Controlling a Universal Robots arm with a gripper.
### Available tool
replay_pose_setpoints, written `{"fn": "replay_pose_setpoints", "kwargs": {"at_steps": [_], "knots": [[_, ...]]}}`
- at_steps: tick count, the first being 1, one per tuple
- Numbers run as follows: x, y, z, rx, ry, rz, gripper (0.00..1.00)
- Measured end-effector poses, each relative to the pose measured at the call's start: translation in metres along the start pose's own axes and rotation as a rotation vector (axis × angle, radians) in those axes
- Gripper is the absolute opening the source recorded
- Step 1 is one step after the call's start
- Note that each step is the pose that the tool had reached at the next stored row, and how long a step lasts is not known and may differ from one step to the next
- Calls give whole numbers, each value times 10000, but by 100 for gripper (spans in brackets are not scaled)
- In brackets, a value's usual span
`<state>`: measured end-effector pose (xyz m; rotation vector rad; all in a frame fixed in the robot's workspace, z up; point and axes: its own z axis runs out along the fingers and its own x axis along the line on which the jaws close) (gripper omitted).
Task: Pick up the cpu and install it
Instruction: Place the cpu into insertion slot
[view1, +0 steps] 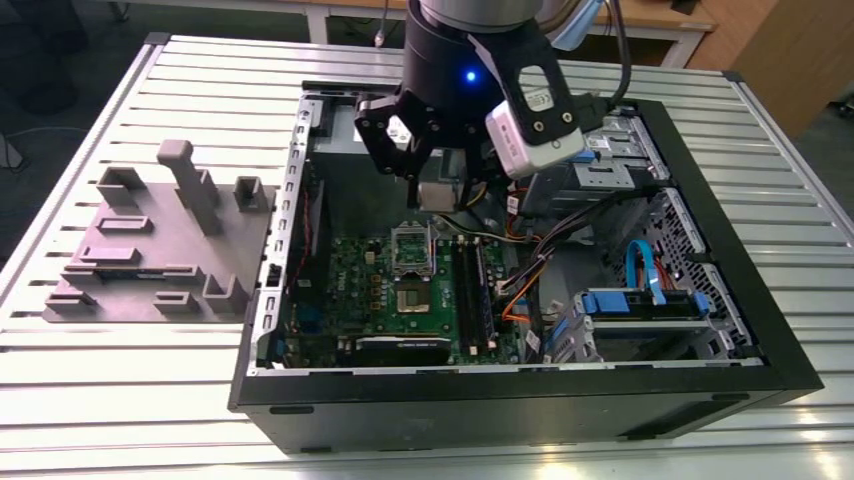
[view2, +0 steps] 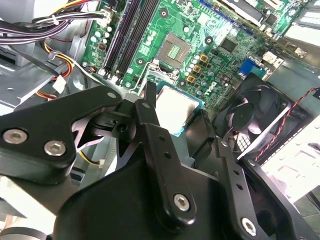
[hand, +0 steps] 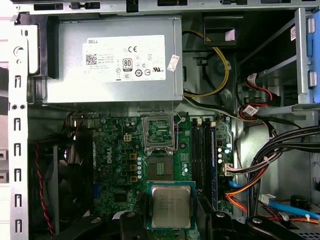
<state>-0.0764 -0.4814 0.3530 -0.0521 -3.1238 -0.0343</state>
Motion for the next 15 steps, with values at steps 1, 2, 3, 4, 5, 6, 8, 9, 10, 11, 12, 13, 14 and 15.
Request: {"fn": "replay_pose_setpoints", "kwargs": {"at_steps": [1, 2, 3, 4, 5, 6, 8, 9, 10, 11, 12, 13, 14, 15], "knots": [[0, -1, 3, 0, 0, 0, 47], [0, -3, 6, 1, 0, 0, 47], [-1, -3, 10, 1, 0, 0, 47], [0, -4, 13, 4, 0, 0, 47], [-1, -5, 14, 6, 1, 0, 47], [-1, -5, 17, 4, 0, 0, 47], [-1, -5, 17, 4, 0, 0, 47], [-1, -5, 19, 4, 0, 0, 47], [-1, -5, 20, 3, -1, 0, 47], [-1, -6, 23, 3, -1, 0, 47], [-1, -9, 27, 1, -1, -1, 47], [-1, -12, 30, 3, -1, -1, 47], [-2, -17, 34, 4, 0, -1, 47], [-2, -23, 39, 4, 0, -1, 47]]}}
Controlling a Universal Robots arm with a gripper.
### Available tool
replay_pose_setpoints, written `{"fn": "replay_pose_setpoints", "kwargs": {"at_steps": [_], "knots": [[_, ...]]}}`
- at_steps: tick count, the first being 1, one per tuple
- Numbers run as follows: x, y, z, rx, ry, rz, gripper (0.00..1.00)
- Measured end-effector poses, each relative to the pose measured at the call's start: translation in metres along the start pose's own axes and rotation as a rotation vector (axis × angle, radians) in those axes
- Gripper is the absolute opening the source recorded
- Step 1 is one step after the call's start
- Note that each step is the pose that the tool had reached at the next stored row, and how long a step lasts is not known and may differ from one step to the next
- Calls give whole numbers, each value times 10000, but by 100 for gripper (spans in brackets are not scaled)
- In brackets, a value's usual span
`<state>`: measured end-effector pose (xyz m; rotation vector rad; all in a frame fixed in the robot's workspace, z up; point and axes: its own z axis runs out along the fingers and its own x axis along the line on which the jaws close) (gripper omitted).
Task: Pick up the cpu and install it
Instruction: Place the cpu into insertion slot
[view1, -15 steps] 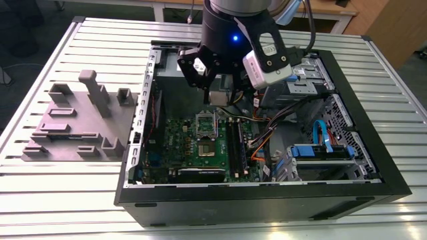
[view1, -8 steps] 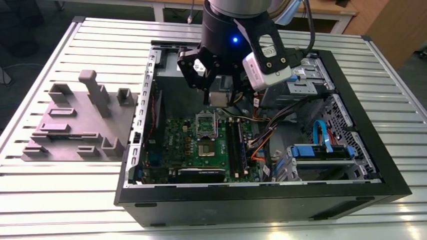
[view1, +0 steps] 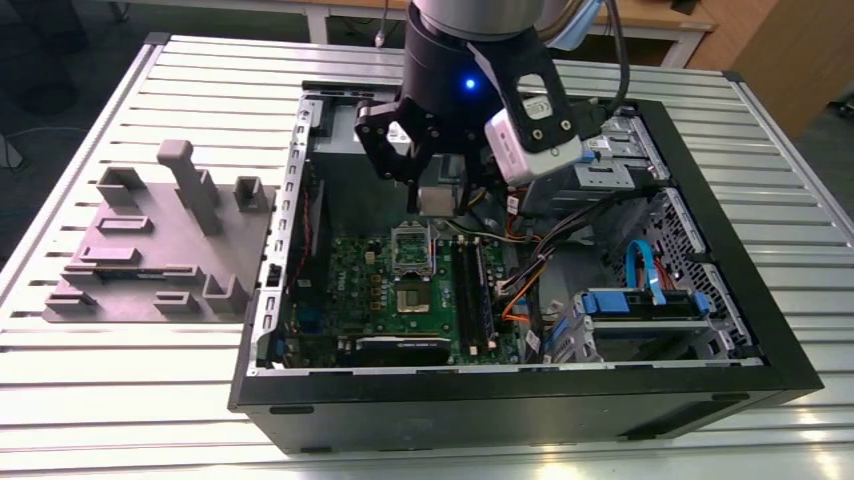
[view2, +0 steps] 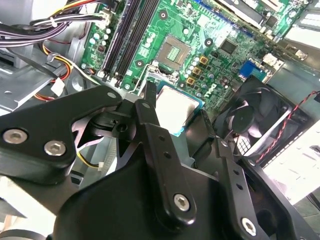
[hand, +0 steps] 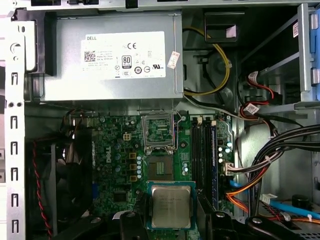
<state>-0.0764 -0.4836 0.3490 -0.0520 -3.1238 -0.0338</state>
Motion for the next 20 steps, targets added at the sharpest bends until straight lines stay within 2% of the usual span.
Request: {"fn": "replay_pose_setpoints", "kwargs": {"at_steps": [4, 11, 20], "knots": [[-1, -21, 28, 1, 0, 0, 47], [-4, -95, 90, -2, -1, 1, 47], [-5, -98, 102, 0, 0, 1, 47]]}}
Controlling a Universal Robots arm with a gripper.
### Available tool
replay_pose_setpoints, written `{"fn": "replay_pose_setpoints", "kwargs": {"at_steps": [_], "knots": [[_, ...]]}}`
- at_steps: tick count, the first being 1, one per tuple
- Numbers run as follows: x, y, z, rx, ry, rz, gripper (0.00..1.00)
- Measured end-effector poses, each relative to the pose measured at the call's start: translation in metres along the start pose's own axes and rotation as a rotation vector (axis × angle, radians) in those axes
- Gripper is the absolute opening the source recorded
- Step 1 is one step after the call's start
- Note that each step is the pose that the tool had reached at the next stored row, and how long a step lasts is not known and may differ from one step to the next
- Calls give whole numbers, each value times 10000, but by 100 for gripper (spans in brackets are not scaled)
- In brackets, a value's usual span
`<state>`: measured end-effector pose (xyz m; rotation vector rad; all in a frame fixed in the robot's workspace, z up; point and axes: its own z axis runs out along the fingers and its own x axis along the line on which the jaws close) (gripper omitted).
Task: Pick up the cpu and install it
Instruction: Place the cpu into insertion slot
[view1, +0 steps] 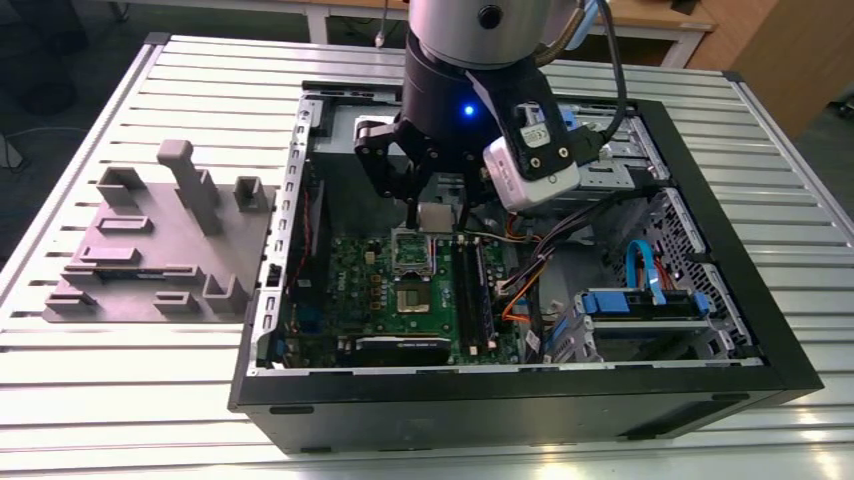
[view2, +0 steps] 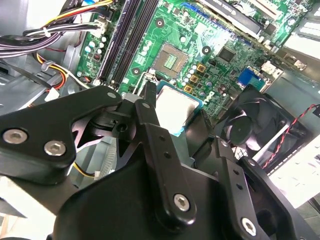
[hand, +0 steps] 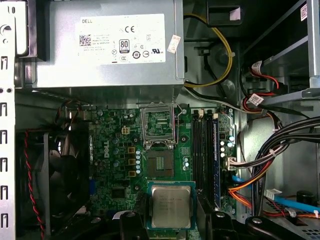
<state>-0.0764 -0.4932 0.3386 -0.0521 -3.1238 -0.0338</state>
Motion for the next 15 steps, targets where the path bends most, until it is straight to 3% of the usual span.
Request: {"fn": "replay_pose_setpoints", "kwargs": {"at_steps": [15], "knots": [[-4, -25, 69, 0, 0, 0, 47]]}}
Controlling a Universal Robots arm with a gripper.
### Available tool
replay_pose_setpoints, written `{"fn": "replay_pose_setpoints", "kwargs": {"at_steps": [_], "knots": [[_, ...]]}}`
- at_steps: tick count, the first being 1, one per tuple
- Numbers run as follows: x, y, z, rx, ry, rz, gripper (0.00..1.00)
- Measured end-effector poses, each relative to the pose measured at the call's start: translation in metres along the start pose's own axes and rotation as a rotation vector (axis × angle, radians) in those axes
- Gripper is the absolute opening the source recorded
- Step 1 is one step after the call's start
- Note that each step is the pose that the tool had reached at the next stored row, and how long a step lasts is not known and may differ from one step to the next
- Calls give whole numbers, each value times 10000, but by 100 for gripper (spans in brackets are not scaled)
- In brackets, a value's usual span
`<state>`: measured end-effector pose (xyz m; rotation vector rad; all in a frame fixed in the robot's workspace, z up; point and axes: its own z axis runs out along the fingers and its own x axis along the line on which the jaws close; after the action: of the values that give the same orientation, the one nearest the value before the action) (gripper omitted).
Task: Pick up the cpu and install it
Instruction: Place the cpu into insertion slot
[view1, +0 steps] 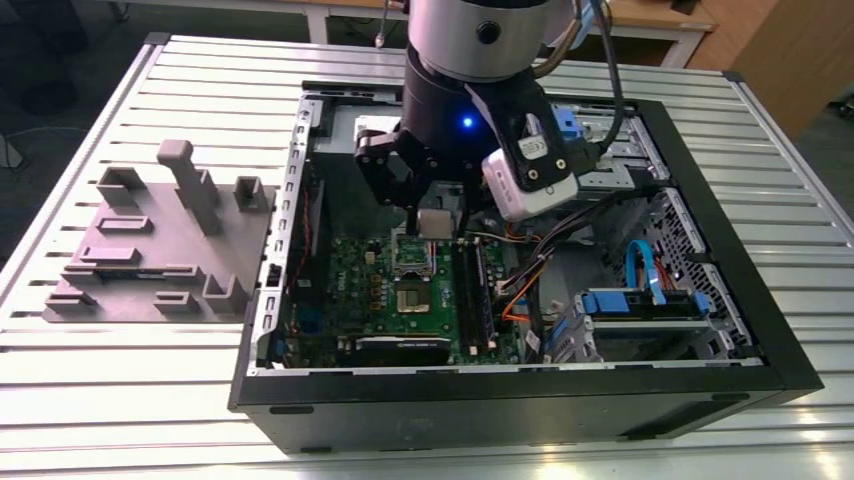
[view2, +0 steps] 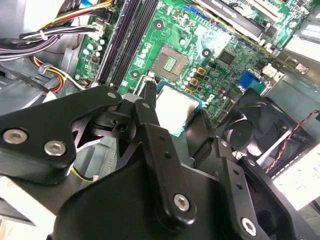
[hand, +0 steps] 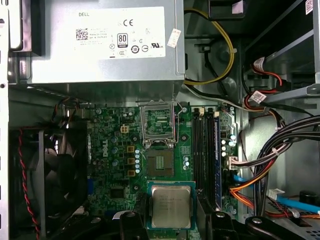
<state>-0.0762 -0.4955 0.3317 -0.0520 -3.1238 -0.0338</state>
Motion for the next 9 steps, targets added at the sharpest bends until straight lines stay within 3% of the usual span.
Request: {"fn": "replay_pose_setpoints", "kwargs": {"at_steps": [9], "knots": [[-4, 0, 71, 1, 4, 2, 47]]}}
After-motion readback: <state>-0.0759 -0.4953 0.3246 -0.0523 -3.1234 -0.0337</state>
